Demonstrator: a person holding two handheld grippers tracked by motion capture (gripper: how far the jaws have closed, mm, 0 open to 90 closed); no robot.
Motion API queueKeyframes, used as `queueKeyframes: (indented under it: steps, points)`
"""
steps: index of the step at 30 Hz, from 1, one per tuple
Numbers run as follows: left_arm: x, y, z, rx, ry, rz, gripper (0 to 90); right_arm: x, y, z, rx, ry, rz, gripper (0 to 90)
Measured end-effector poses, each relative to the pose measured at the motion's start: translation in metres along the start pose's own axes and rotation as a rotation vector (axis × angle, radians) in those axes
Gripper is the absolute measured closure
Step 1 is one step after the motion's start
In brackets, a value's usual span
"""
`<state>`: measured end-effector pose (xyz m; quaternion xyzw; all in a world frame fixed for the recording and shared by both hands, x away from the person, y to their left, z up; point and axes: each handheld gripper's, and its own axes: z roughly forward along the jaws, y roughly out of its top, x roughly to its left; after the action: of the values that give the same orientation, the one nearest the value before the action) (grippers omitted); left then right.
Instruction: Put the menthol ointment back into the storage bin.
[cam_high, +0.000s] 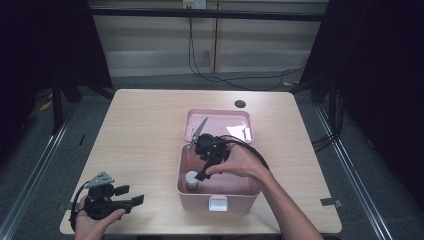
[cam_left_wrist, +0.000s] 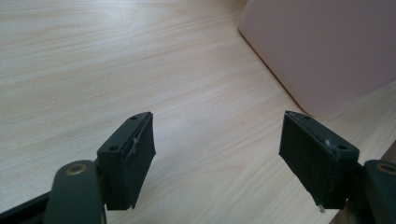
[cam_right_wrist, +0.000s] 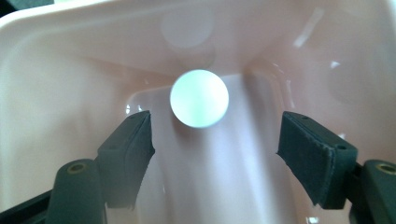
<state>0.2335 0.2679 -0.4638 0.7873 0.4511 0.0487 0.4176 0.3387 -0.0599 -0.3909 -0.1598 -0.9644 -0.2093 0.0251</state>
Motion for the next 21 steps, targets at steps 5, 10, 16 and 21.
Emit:
queueKeyframes:
  steps: [5, 10, 16, 21]
  points:
    - [0.001, 0.000, 0.000, 0.002, 0.003, 0.002, 26.5, 0.003, -0.017, -0.014, -0.058, -0.068, 0.057, 27.4]
    - [0.001, 0.000, 0.000, -0.001, 0.003, -0.006, 26.4, 0.005, -0.035, -0.025, -0.133, -0.118, 0.090, 29.2]
    - [0.001, 0.000, 0.000, 0.002, 0.004, -0.003, 26.5, 0.005, -0.061, -0.041, -0.190, -0.164, 0.138, 32.4]
    - [0.001, 0.000, 0.000, 0.003, 0.005, -0.011, 27.4, 0.008, -0.081, -0.056, -0.261, -0.221, 0.174, 32.6]
